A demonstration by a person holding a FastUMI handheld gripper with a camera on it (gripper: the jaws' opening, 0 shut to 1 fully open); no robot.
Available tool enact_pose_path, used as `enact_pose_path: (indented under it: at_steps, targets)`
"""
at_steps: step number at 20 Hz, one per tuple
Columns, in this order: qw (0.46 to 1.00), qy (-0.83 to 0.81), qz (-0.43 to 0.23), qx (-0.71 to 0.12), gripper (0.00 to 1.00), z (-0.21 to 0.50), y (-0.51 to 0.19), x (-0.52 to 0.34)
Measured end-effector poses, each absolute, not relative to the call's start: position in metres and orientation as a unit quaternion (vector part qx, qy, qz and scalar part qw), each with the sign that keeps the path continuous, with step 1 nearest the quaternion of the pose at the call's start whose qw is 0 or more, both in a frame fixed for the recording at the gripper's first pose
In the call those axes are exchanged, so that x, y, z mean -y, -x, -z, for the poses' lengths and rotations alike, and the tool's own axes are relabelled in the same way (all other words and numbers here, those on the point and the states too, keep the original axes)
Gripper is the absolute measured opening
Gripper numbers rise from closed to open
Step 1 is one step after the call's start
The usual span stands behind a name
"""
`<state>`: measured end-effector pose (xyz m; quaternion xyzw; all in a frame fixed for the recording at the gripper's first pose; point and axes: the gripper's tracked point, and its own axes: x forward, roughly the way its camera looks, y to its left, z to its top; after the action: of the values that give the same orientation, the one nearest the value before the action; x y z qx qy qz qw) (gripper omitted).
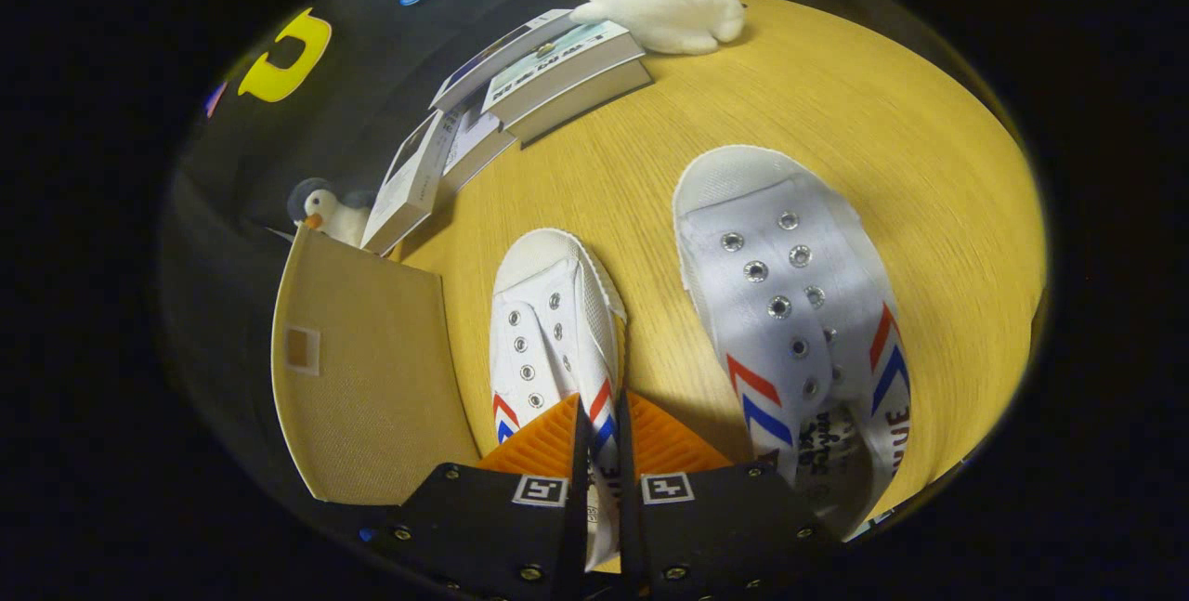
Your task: Open the storage box then place both shoes into the box .Put the left shoe in first, then the right shoe, with the right side of both shoes facing outward in a uniform manner.
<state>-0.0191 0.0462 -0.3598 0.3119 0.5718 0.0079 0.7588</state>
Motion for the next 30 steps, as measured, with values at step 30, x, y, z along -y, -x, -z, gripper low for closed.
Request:
enact_pose_path:
  at_steps: [30]
  targets:
    - [0.830, -0.257, -0.097, -0.486, 0.00, 0.183, -0.040, -0.137]
